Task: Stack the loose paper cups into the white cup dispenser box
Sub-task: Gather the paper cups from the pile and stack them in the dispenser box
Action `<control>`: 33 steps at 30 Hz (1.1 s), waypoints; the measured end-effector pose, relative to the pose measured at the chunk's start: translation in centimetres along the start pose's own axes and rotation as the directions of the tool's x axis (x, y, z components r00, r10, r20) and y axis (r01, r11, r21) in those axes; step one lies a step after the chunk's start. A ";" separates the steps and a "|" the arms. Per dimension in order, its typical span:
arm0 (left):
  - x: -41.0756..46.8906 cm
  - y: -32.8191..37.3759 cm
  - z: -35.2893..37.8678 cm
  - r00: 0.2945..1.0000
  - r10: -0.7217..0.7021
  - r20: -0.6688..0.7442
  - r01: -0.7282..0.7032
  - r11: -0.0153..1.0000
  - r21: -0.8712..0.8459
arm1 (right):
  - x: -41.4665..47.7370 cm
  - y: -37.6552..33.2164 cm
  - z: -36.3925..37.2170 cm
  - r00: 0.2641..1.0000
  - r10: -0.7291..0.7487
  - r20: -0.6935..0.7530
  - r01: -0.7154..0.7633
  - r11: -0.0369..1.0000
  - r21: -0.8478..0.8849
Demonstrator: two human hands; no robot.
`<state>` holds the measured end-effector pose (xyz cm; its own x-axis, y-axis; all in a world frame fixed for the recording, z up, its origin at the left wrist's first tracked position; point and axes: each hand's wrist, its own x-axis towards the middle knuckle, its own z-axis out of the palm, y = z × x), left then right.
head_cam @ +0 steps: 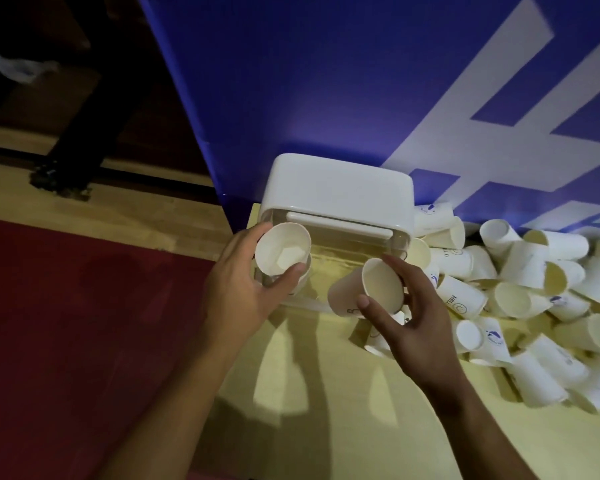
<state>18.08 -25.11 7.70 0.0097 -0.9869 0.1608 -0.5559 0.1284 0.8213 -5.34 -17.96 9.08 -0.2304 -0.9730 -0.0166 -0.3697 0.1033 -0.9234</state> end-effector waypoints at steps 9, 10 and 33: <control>0.3 -2.4 2.7 0.992 -0.051 0.118 0.028 0.981 0.191 | 0.0 0.4 -0.6 1.000 0.023 -0.018 -0.023 1.000 -0.008; 0.4 -2.8 2.9 0.989 -0.063 0.132 0.036 0.980 0.197 | 0.1 0.5 -0.5 0.999 0.025 -0.021 -0.025 1.000 -0.014; 0.5 -3.1 -0.9 0.956 -0.256 0.145 0.280 0.944 -0.177 | 4.1 -3.7 8.2 0.981 -0.188 0.047 0.194 0.961 -0.196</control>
<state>20.57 -25.88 5.74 0.0313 -0.9902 -0.1361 -0.3748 -0.1379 0.9168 2.42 -23.98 9.25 -0.1138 -0.9837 0.1390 -0.5767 -0.0485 -0.8155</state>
